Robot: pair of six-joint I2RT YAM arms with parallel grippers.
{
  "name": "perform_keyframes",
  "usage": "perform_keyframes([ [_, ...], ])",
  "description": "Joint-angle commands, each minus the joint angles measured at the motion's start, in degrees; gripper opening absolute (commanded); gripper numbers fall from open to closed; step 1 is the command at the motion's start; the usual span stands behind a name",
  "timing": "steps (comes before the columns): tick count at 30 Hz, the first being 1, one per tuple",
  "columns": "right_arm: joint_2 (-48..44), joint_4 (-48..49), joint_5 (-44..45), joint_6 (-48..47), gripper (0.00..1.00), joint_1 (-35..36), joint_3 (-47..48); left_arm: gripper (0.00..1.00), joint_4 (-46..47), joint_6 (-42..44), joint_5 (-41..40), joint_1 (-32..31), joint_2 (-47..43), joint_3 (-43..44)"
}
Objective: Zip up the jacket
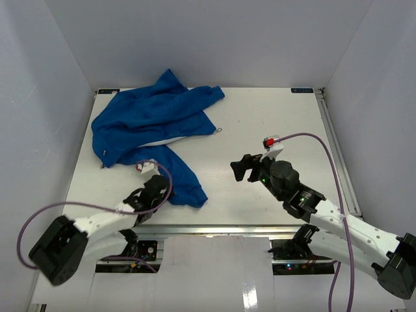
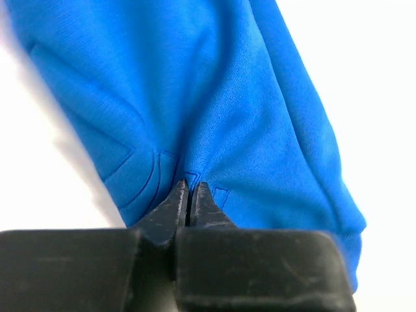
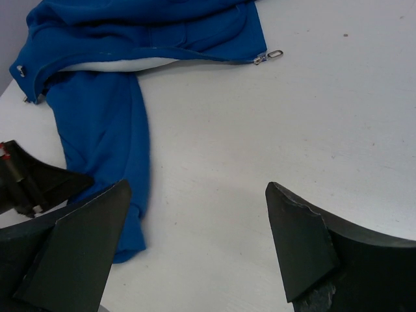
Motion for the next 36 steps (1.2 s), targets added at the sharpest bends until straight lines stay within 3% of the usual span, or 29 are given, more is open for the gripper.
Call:
perform_keyframes([
  [1,3.8,4.1,-2.9,-1.4,0.91,-0.1,2.7,0.30,-9.2,-7.3,-1.1,-0.2,-19.8,-6.0],
  [3,8.4,4.2,-3.8,0.0,0.91,-0.2,6.3,0.52,-12.1,-6.7,-2.0,-0.2,-25.1,-5.9],
  [6,17.9,6.0,-6.1,-1.0,0.93,-0.7,11.5,0.67,-14.1,-5.7,-2.6,-0.3,-27.6,-2.7],
  [12,39.4,7.9,-13.4,-13.9,1.00,-3.2,27.5,0.79,-16.5,-3.0,-8.4,-0.2,-21.3,3.8],
  [13,41.3,7.9,-15.0,-14.7,0.96,-4.6,30.6,0.80,-16.0,-2.8,-9.7,0.4,-19.1,4.1],
  [15,46.5,7.9,-19.3,-16.4,0.94,-6.6,35.1,0.82,-14.3,-1.7,-9.8,3.1,-16.3,4.9],
  [19,57.4,7.4,-26.2,-20.9,0.93,-9.0,43.3,0.82,-7.7,0.3,1.5,12.3,-12.2,5.2],
  [22,64.0,6.6,-26.6,-24.6,0.95,-9.5,49.4,0.82,-4.4,0.4,4.8,15.7,-9.4,5.1],
  [32,79.7,6.5,-27.5,-29.0,0.92,-10.9,62.2,0.82,3.5,1.0,5.1,17.3,2.0,5.4],
  [36,83.7,6.3,-29.5,-27.7,0.88,-11.0,65.0,0.75,6.7,0.6,7.0,17.6,3.2,4.0],
])
